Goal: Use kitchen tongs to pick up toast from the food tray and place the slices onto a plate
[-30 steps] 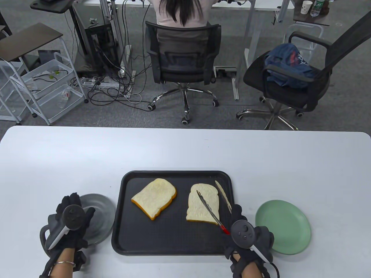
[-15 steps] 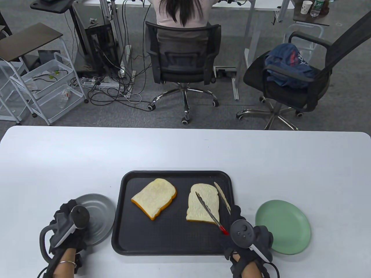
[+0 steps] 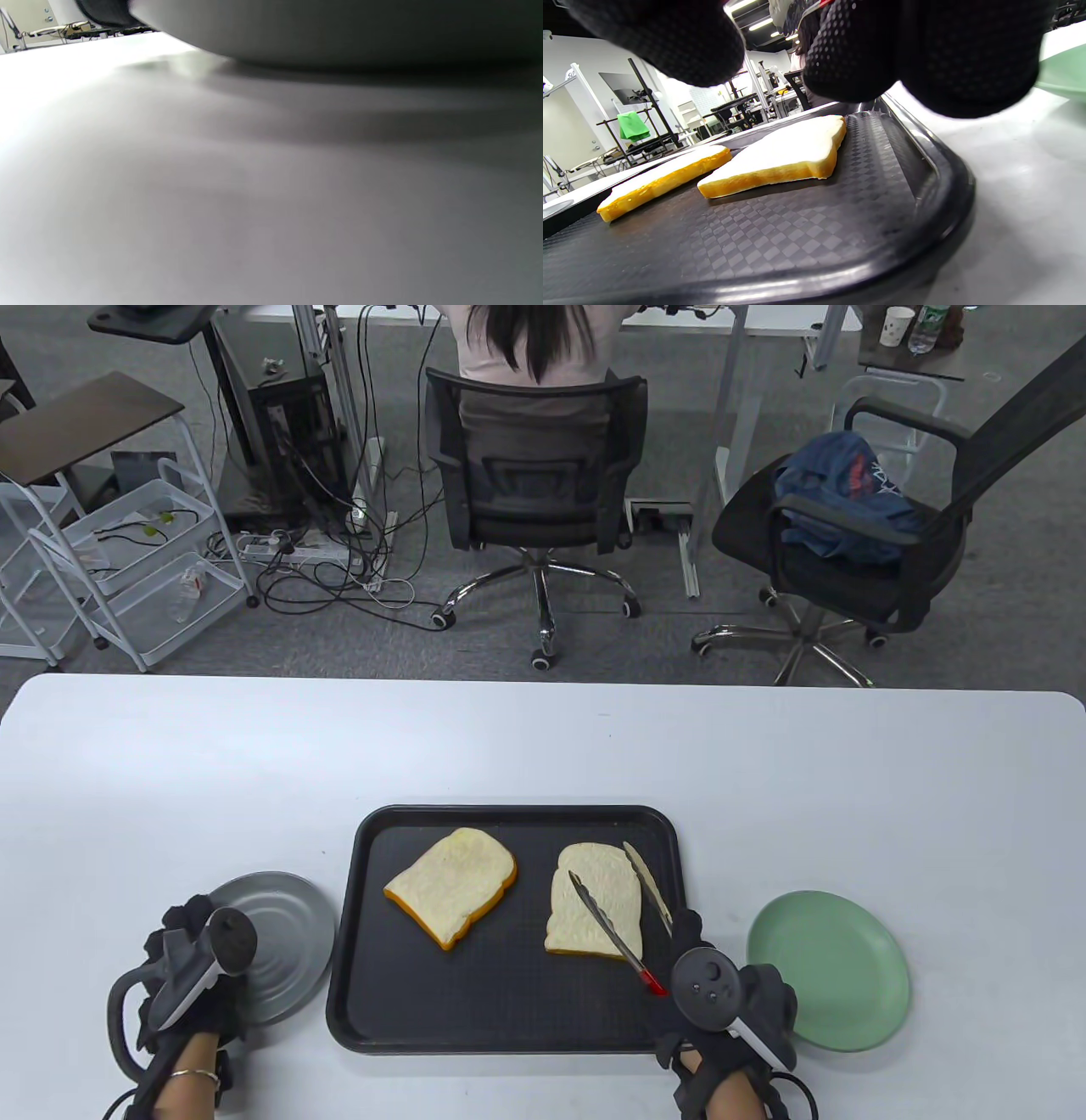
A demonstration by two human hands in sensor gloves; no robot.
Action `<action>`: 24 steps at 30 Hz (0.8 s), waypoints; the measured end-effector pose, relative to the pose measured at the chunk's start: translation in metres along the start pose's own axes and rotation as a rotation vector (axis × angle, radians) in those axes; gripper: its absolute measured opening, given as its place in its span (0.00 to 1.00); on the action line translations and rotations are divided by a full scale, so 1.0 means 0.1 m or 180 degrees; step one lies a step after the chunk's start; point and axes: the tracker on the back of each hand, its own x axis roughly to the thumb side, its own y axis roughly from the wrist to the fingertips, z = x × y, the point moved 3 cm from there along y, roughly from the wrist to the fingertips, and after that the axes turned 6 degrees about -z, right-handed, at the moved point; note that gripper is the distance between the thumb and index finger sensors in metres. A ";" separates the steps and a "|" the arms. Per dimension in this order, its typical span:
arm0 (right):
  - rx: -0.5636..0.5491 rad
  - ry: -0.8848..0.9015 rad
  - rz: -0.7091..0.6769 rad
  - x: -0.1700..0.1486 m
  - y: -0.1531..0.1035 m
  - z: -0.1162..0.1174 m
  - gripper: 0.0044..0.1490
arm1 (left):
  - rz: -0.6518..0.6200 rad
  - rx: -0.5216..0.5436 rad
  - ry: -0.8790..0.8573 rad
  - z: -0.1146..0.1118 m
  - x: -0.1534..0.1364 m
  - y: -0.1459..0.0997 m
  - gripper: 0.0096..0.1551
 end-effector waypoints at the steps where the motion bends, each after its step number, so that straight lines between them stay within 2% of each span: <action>1: 0.0006 -0.0001 0.0000 0.00 0.00 0.00 0.67 | 0.0015 0.0003 -0.0004 0.00 -0.01 0.00 0.45; 8: 0.0052 -0.0011 0.0001 0.01 0.00 0.02 0.67 | 0.0186 0.0033 -0.0320 0.01 -0.14 0.00 0.47; 13: 0.0077 -0.0013 0.0007 0.01 0.01 0.03 0.67 | 0.0326 0.0199 -0.0638 0.06 -0.27 -0.02 0.47; 15: 0.0089 -0.0014 0.0008 0.01 0.01 0.03 0.67 | 0.0465 0.0328 -0.0703 0.10 -0.32 -0.05 0.45; 20: 0.0107 -0.0015 0.0009 0.01 0.01 0.04 0.67 | 0.0419 0.0397 -0.1370 0.19 -0.42 -0.09 0.40; 24: 0.0124 -0.0017 0.0013 0.01 0.01 0.04 0.67 | 0.0330 0.0548 -0.1667 0.28 -0.44 -0.15 0.31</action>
